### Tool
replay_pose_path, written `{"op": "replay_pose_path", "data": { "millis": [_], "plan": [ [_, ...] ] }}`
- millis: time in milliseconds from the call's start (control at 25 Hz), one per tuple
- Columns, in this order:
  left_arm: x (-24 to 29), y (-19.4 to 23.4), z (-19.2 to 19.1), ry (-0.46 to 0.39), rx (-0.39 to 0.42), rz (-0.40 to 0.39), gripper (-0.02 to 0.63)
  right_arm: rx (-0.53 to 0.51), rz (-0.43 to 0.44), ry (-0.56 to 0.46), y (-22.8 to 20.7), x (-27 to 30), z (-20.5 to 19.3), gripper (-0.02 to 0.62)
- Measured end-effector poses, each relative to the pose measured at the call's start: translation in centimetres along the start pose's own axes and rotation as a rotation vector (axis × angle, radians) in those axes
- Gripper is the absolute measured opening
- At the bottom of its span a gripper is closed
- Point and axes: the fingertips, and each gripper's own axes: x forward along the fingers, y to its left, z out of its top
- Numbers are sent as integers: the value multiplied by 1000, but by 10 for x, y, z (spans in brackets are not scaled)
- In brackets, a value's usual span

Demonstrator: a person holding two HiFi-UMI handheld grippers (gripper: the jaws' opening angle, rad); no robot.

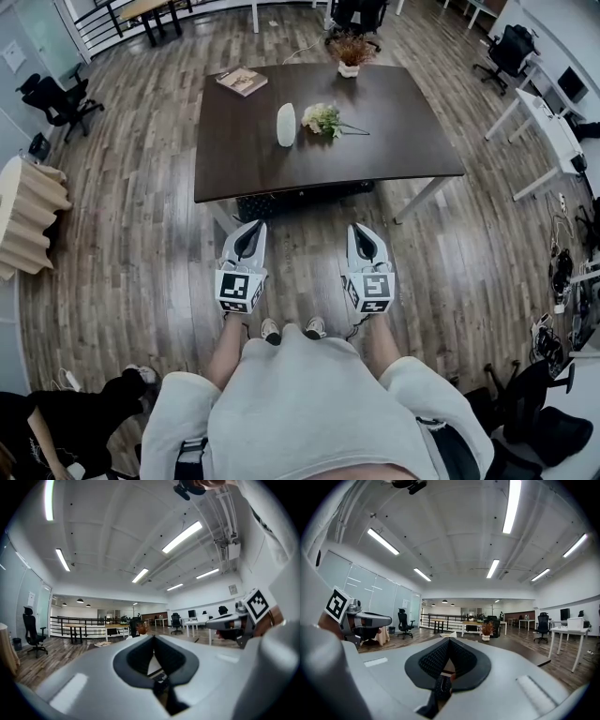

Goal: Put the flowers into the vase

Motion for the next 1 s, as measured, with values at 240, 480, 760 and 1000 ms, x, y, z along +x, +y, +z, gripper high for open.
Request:
{"op": "replay_pose_path", "data": {
  "millis": [240,480,760,1000],
  "plan": [
    [9,-17,2,3,5,19,11,33,21,8,-24,-3,-5,-3],
    [21,-38,3,-5,19,40,11,12,45,6,-48,-7,-11,-3],
    [32,-51,-3,6,15,57,11,25,56,6,-67,-5,-19,-3],
    [49,-57,2,0,13,56,11,34,71,0,-79,2,-18,-3]
  ]
}}
